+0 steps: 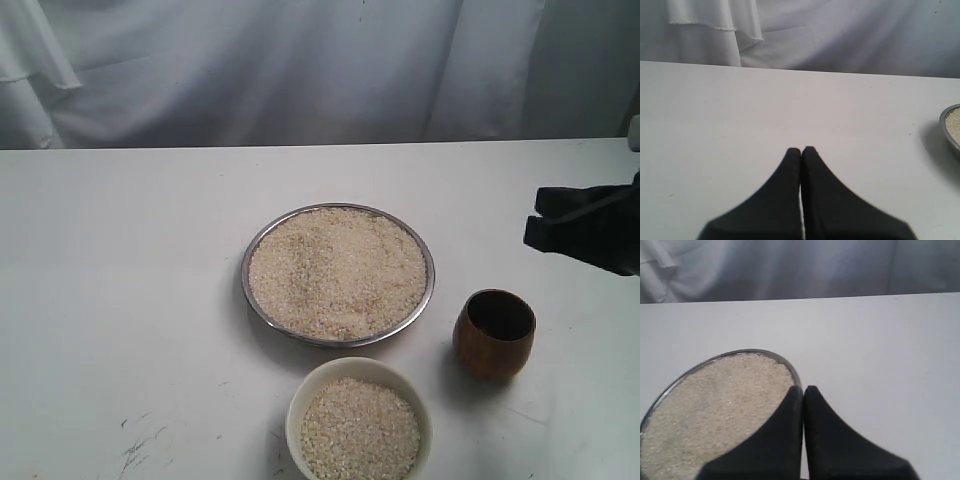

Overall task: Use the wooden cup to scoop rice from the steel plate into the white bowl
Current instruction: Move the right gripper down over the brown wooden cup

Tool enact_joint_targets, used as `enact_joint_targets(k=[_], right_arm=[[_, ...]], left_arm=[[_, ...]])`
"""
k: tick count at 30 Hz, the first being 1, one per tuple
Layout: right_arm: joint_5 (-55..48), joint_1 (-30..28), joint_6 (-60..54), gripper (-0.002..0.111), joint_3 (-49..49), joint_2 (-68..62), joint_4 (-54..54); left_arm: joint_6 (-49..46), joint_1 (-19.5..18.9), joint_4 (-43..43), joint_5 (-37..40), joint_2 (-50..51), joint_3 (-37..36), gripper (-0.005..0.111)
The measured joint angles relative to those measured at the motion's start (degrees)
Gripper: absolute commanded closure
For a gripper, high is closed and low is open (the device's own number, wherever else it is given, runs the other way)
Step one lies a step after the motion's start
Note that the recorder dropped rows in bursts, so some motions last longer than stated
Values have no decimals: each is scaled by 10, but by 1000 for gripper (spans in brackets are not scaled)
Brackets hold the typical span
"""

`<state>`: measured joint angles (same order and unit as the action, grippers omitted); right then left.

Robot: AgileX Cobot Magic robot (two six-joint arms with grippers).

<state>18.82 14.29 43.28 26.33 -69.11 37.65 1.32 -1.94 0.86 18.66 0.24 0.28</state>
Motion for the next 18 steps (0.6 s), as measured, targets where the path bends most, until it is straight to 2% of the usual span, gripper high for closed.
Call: enact_joint_targets(k=[1,3,4,5,6,8,9,11,18], right_arm=[[-13,2,-42,108,0,0,-38],[-84,19,-210,108,8,0,-149],[-145,34,-357,108,22,0,-221],[-188,43,-428,108,34,0,-261],[-285,59,-536,108,63,0,-324],[-428,78,-630,108,121,0,-377],[-493,87,-652,108,152,0,-396],[-538,91,-663,108,186,0,-440],[-543,94,-655,108,200,-1,-472]], left_arm=[[0,0,0,0,0,0,107],[0,0,0,0,0,0,107],[0,0,0,0,0,0,107],[0,0,0,0,0,0,107],[0,0,0,0,0,0,107],[0,0,0,0,0,0,107],[0,0,0,0,0,0,107],[0,0,0,0,0,0,107],[0,0,0,0,0,0,107]])
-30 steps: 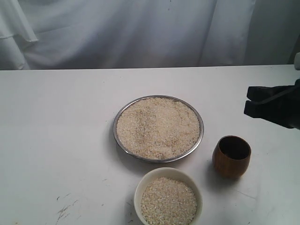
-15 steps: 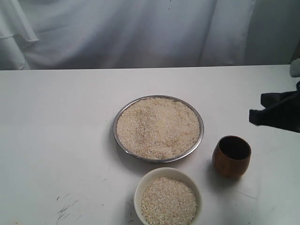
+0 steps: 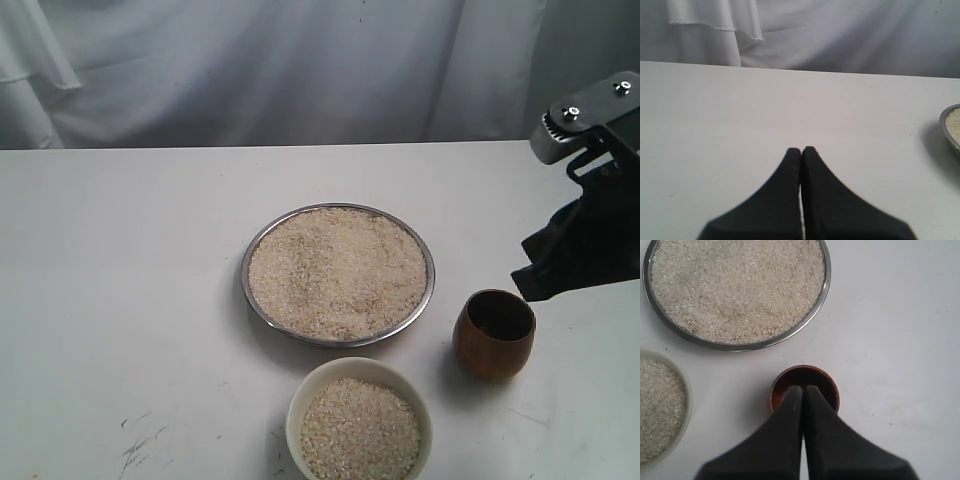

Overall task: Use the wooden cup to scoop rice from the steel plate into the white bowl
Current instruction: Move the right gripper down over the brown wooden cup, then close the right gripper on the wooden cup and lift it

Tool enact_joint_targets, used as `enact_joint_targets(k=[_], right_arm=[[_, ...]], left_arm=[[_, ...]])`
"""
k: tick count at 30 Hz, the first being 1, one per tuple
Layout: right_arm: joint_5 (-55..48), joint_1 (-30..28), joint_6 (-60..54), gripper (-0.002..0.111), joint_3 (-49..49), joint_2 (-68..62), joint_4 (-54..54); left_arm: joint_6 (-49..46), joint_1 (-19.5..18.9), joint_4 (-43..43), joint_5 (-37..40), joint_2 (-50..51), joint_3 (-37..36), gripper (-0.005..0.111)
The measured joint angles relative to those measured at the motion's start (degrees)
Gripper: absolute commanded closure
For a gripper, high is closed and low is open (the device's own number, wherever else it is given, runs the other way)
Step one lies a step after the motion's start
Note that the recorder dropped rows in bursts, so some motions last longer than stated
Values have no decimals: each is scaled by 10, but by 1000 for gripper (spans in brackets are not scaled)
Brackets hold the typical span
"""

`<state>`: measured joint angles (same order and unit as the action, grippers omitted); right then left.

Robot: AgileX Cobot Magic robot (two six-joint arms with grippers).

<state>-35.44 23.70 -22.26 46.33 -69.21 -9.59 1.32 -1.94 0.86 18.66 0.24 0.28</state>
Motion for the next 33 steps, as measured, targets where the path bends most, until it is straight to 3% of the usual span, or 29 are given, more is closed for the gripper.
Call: enact_joint_targets(k=[5,8,11,15,18,33], right_arm=[[-5,0,12,108,0,-30,9],[-5,0,8,98,1,-67,12],[-9,1,-22,74,1,-98,-9],[-22,1,-53,30,5,-113,-44],[-24,1,-52,12,6,-114,-52],[43,2,-18,11,6,-174,-24]], left_arm=[[0,0,0,0,0,0,107],[0,0,0,0,0,0,107],[0,0,0,0,0,0,107],[0,0,0,0,0,0,107],[0,0,0,0,0,0,107],[0,0,0,0,0,0,107]])
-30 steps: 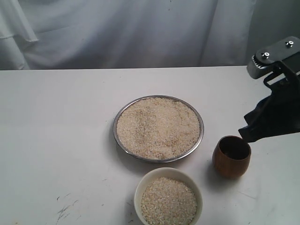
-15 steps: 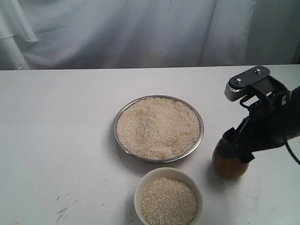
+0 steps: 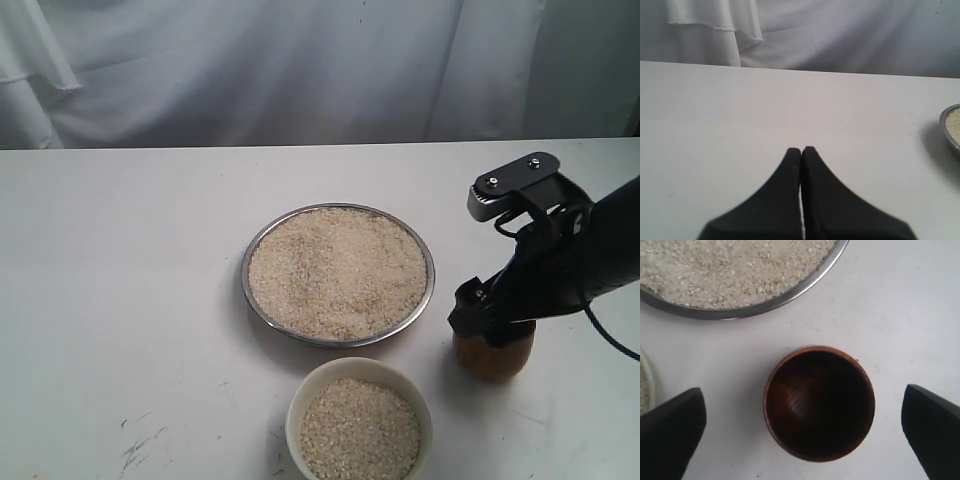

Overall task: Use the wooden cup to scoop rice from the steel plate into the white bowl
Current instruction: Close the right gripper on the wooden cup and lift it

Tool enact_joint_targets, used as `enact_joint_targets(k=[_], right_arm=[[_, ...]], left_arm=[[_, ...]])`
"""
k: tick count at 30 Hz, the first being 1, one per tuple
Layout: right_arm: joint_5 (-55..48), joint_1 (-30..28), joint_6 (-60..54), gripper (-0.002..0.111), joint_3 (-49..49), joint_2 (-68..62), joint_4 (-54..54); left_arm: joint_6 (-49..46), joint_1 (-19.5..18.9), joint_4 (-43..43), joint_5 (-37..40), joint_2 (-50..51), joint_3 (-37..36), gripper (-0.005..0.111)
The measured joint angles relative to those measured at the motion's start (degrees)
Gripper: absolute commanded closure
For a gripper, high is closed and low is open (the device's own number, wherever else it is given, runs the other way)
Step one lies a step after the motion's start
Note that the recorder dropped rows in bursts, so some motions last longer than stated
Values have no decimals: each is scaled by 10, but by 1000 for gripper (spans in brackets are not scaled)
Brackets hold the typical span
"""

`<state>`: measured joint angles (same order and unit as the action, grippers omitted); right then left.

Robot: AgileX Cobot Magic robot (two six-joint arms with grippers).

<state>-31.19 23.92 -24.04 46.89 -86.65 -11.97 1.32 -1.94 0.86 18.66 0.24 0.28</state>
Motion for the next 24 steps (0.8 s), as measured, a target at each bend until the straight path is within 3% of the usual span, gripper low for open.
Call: enact_joint_targets(k=[12,16,19,24], right_arm=[[65,0,16,11,0,-92,6],[70,0,26,16,0,-119,6],[58,0,51,31,7,-132,6],[-7,0,100,76,52,-135,22]], left_arm=[[0,0,0,0,0,0,107],[0,0,0,0,0,0,107],[0,0,0,0,0,0,107],[0,0,0,0,0,0,107]])
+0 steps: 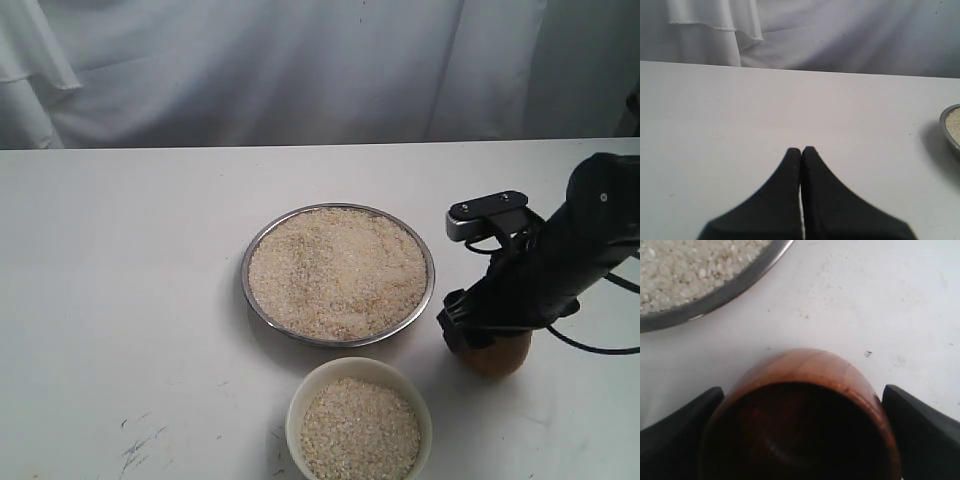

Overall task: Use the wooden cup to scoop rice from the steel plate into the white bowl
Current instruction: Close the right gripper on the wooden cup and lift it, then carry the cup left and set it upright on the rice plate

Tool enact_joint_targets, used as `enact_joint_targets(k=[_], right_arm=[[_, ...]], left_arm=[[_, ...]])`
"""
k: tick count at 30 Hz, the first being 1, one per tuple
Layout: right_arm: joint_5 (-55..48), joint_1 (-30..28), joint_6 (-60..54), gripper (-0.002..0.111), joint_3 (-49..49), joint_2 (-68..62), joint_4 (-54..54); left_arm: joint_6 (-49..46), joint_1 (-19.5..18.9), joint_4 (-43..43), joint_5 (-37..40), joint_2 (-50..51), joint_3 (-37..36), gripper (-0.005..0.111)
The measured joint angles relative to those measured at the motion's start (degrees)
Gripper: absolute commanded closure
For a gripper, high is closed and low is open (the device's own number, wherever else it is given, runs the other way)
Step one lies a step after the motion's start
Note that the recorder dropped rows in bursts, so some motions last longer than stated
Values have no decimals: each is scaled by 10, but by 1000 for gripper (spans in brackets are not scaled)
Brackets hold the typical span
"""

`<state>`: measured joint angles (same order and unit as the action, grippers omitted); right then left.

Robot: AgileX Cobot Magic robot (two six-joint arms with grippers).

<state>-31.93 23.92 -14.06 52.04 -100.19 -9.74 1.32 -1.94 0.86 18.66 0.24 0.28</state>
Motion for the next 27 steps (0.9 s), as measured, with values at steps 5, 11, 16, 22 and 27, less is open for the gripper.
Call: enact_joint_targets(k=[5,11,16,22,27], right_arm=[[-76,0,44,108,47,0,34],[-131,1,51,108,109,0,39],[-167,27,40,108,178,0,42],[-223,66,28,108,283,-35,58],[-247,96,11,108,336,-87,92]], left_arm=[[0,0,0,0,0,0,107],[0,0,0,0,0,0,107],[0,0,0,0,0,0,107],[0,0,0,0,0,0,107],[0,0,0,0,0,0,107]])
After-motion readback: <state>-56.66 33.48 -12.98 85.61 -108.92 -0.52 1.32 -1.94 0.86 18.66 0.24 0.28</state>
